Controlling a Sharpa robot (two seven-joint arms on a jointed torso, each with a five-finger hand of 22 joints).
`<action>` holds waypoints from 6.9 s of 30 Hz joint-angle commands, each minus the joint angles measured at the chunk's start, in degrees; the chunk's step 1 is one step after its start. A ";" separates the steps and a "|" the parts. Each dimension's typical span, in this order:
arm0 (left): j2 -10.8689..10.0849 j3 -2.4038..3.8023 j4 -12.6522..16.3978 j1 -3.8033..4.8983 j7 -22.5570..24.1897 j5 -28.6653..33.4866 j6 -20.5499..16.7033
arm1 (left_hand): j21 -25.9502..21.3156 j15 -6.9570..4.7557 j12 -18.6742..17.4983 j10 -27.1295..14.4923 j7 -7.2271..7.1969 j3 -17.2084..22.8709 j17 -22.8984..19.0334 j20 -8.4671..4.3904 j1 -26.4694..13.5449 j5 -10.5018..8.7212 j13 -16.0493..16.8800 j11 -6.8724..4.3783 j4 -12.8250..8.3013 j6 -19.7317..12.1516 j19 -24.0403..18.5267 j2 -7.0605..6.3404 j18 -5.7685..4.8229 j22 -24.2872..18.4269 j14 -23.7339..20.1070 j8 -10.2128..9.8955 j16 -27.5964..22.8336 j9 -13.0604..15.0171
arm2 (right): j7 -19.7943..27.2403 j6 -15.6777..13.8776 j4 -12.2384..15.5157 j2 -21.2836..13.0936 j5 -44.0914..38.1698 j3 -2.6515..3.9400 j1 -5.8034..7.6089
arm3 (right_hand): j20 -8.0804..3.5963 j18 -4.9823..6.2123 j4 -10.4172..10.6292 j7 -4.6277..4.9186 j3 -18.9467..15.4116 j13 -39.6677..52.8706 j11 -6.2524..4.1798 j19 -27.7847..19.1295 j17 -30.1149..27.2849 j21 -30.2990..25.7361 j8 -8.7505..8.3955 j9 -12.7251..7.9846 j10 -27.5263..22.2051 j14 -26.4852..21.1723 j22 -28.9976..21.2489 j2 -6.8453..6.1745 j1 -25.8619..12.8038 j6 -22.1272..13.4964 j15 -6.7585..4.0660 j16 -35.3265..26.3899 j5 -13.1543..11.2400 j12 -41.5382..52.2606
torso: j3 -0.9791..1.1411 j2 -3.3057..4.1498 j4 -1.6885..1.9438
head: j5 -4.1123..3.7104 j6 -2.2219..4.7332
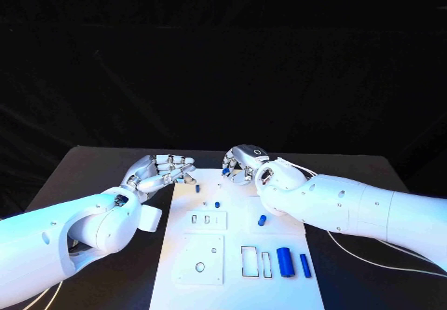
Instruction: Assemble the parts on the task board
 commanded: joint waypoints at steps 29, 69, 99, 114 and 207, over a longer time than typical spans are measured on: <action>0.24 0.05 0.01 0.43 -0.02 -0.16 1.16 | 0.28 0.09 -0.26 -0.29 0.13 0.33 0.11 -0.17 -0.14 -0.23 -0.09 0.19 -0.04 -0.44 0.02 0.02 0.59 0.12 -0.46 -0.14 0.25 0.10 | 0.25 3.25 -2.36 2.19 0.27 0.00 -0.70 | -0.09 -0.81 -0.08 0.56 0.16 0.12 0.29 -0.49 2.01 -0.39 0.26 2.14 -0.17 3.60 -0.32 0.07 -0.66 -0.69 -0.12 0.14 0.19 0.03 | 0.01 0.12 0.01 | 0.29 -0.17; 0.23 0.05 -0.06 0.60 -0.23 -0.14 1.42 | 0.48 0.14 -0.30 -0.33 0.18 0.46 0.20 -0.15 -0.27 -0.27 -0.08 0.23 -0.12 -0.55 -0.19 0.01 0.56 0.25 -0.71 -0.13 0.48 0.18 | 0.21 2.72 -3.17 3.03 0.97 0.00 -0.64 | 1.60 0.33 0.60 2.70 0.80 -0.60 2.58 -3.77 -1.43 -4.29 -3.26 2.43 -5.65 2.67 -5.30 -2.54 -2.64 -6.71 1.79 -1.24 0.18 -3.22 | 0.03 0.18 0.03 | 0.25 -0.04; -0.06 0.05 -0.31 0.62 -0.32 -0.14 1.48 | 0.64 0.17 -0.36 -0.41 0.21 0.55 0.26 -0.14 -0.29 -0.31 -0.09 0.26 -0.25 -0.66 -0.35 -0.04 0.56 0.34 -0.89 -0.14 0.65 0.23 | 0.69 -0.23 1.98 -2.61 1.75 0.07 -0.60 | 1.84 0.74 1.56 2.71 -4.13 -0.30 2.65 -4.62 -2.99 -6.16 -5.27 3.03 -8.41 2.30 -6.99 -4.81 -3.67 -8.75 1.90 -1.79 0.40 -1.98 | 0.06 0.13 -0.05 | 0.30 -0.16; -0.42 0.04 -1.00 0.61 -0.17 0.05 1.65 | 0.68 0.18 -0.37 -0.41 0.22 0.57 0.28 -0.14 -0.31 -0.33 -0.08 0.27 -0.28 -0.68 -0.39 -0.07 0.55 0.37 -0.93 -0.14 0.69 0.24 | 1.88 3.77 12.79 -17.45 19.57 1.11 1.44 | 0.21 -0.65 1.35 1.70 -9.48 34.42 0.63 -0.66 3.77 -2.02 -3.31 6.53 -2.57 3.88 -0.14 -4.83 -1.07 -9.43 0.15 1.77 8.02 38.98 | 0.60 -0.24 -1.08 | 0.45 0.26; 0.07 0.03 -1.85 0.59 -0.65 0.17 1.88 | 0.79 0.32 -0.41 -0.44 0.25 0.77 0.31 0.01 -0.68 -0.33 -0.06 0.33 -0.26 -0.77 -1.05 -0.02 0.48 0.46 -1.67 -0.08 0.84 0.40 | -2.23 -3.25 14.28 -10.24 -0.39 0.71 0.21 | 0.49 -3.07 4.69 1.45 -6.25 75.22 0.33 5.54 15.06 5.87 0.01 7.97 15.99 5.98 11.37 -2.47 1.60 -6.16 0.31 5.66 6.90 74.90 | 0.42 -0.28 -0.88 | 0.94 -0.53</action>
